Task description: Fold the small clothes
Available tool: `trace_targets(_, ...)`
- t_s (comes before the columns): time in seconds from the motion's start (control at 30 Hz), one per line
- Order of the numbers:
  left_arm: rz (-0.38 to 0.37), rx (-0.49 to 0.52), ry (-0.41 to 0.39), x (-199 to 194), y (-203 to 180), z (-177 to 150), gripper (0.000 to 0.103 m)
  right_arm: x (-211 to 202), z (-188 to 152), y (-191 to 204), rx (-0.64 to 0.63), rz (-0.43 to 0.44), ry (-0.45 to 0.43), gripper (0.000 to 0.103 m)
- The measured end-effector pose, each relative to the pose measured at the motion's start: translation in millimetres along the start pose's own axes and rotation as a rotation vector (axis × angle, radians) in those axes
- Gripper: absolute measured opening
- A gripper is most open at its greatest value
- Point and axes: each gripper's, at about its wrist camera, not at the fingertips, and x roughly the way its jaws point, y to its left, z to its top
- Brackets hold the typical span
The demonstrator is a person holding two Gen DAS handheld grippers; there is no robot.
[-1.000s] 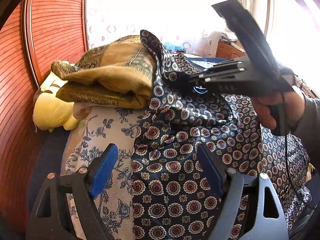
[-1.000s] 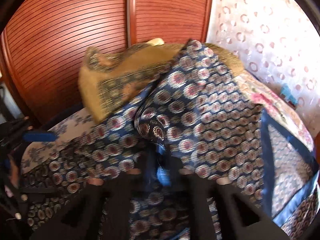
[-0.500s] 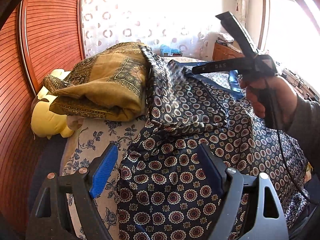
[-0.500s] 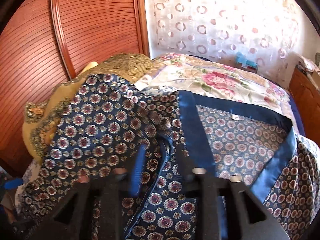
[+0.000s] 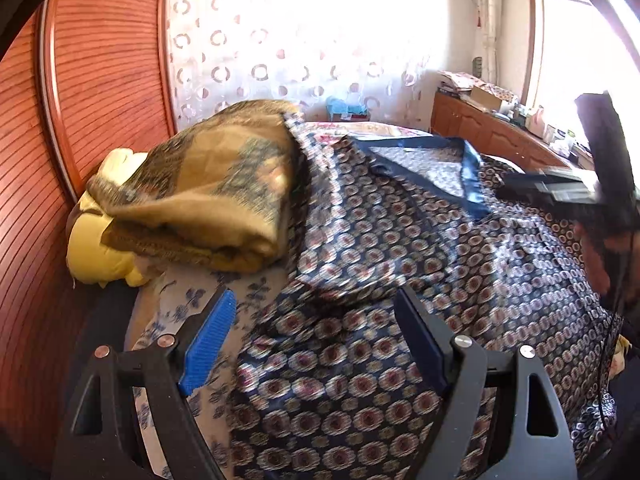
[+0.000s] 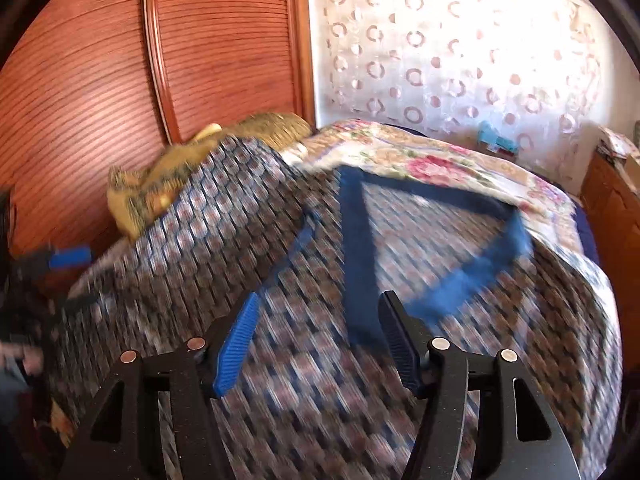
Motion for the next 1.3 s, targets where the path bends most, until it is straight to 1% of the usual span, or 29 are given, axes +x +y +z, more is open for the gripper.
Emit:
trace_targets(0.07, -0.012, 0.019, 0.004, 4.1, -11.1, 6.0, 0.082, -19.8, -21.4, -12.2, 0.023, -0.021, 0.013, 0.064)
trace_targets(0.2, -0.061, 0.058, 0.011, 19.0, -42.8, 21.2, 0.082, -55.0, -58.0, -32.0, 0.062, -0.072, 0.037, 0.064)
trace_targets(0.33, -0.124, 0.096, 0.028, 37.6, -79.7, 35.1, 0.082, -96.8, -83.7, -47.2, 0.117, -0.110, 0.040, 0.064)
trace_targets(0.53, -0.167, 0.152, 0.051, 65.9, -134.1, 47.8, 0.082, -155.6, -113.9, -80.3, 0.192, -0.185, -0.003, 0.064)
trace_targets(0.7, -0.218, 0.199, 0.097, 84.0, -173.1, 48.5, 0.082, -203.0, -141.0, -117.7, 0.271, -0.243, -0.026, 0.064)
trace_targets(0.8, -0.229, 0.237, 0.125, 94.9, -193.6, 47.8, 0.082, -232.0, -159.3, -141.1, 0.324, -0.283, -0.030, 0.064)
trace_targets(1.0, -0.245, 0.307, 0.157, 106.1, -228.5, 46.0, 0.082, -263.1, -183.6, -164.3, 0.399, -0.351, -0.005, 0.064)
trace_targets(1.03, -0.251, 0.314, 0.163, 108.1, -233.6, 45.9, 0.082, -262.3, -183.9, -165.9, 0.414, -0.349, 0.003, 0.064)
trace_targets(1.07, -0.256, 0.317, 0.169, 109.9, -237.1, 45.9, 0.082, -255.0, -176.9, -164.5, 0.431, -0.344, 0.014, 0.064)
trace_targets(1.3, -0.262, 0.340, 0.215, 120.1, -252.1, 42.4, 0.082, -256.8, -188.6, -184.7, 0.530, -0.313, 0.062, 0.064)
